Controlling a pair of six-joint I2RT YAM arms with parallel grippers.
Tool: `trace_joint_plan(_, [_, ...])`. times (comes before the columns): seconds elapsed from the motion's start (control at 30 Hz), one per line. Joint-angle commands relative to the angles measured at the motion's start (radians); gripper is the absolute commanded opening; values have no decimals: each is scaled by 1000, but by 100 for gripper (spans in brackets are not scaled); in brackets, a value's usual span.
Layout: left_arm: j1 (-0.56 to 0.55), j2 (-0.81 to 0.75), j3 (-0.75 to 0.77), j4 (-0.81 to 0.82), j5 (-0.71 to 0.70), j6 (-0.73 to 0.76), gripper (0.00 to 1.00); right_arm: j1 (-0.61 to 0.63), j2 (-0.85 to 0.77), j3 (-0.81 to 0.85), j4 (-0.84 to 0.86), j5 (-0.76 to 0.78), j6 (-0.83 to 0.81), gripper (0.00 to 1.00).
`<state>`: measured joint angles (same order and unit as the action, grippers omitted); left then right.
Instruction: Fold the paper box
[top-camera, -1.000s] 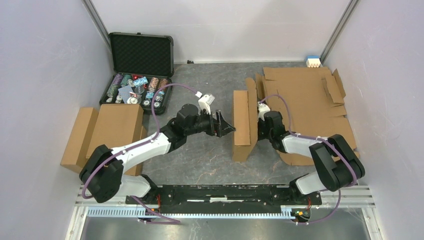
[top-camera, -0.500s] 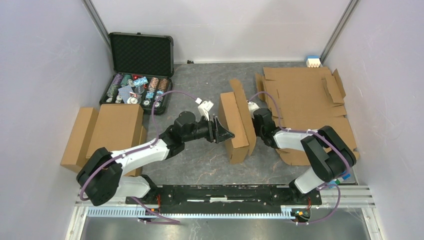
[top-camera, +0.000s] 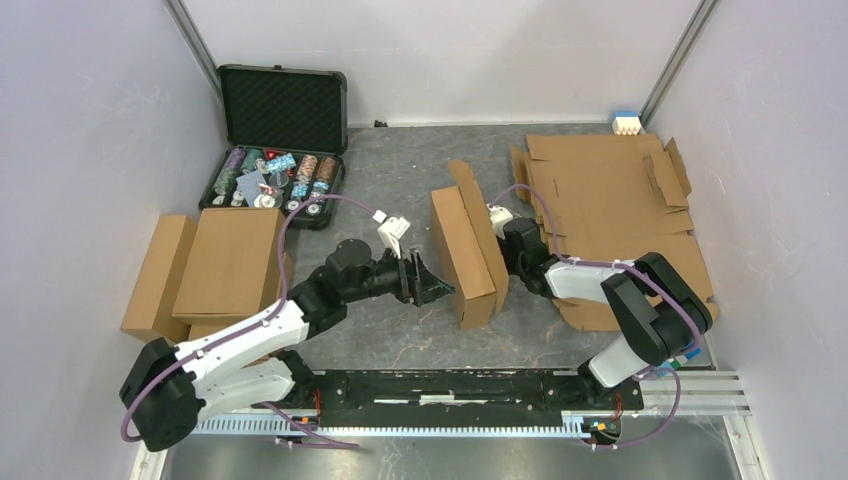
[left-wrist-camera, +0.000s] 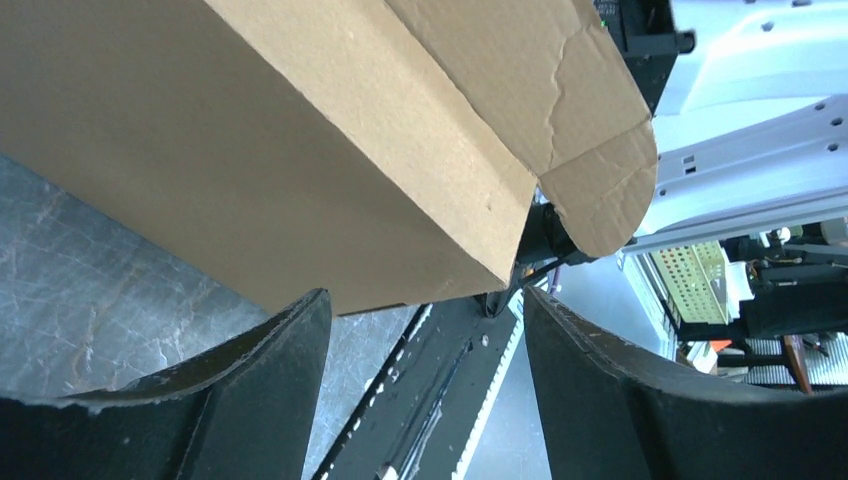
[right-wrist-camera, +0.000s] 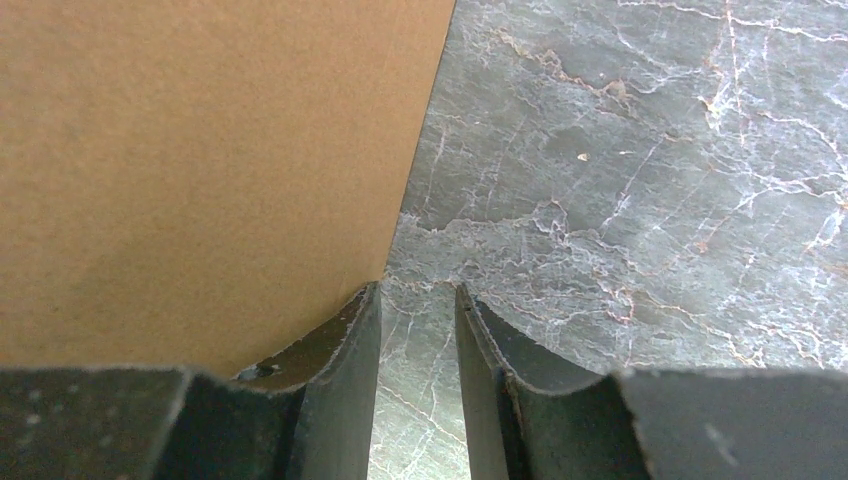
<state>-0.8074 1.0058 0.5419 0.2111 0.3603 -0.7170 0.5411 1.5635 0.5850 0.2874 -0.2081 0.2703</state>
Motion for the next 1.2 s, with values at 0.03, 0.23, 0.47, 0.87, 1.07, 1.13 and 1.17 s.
trace_joint_plan(0.03, [-72, 12, 127, -181, -61, -5, 78, 6, 17, -10, -13, -2, -15, 39])
trace_joint_plan(0.23, [-143, 111, 250, -325, -162, -11, 100, 7, -1, -24, -6, 2, -15, 39])
trace_joint_plan(0.47, [-171, 208, 309, -360, -202, -19, 98, 7, -7, -29, -1, -3, -14, 39])
trace_joint_plan(0.87, [-173, 245, 319, -417, -238, -29, 95, 6, -16, -42, 12, -6, -11, 39])
trace_joint_plan(1.07, [-169, 191, 334, -393, -227, -27, 100, 7, -17, -42, 10, -6, -12, 39])
trace_joint_plan(1.13, [-167, 186, 343, -392, -244, -30, 100, 6, -19, -42, 10, -6, -11, 39])
trace_joint_plan(1.17, [-165, 187, 347, -393, -250, -31, 100, 6, -19, -42, 10, -4, -12, 39])
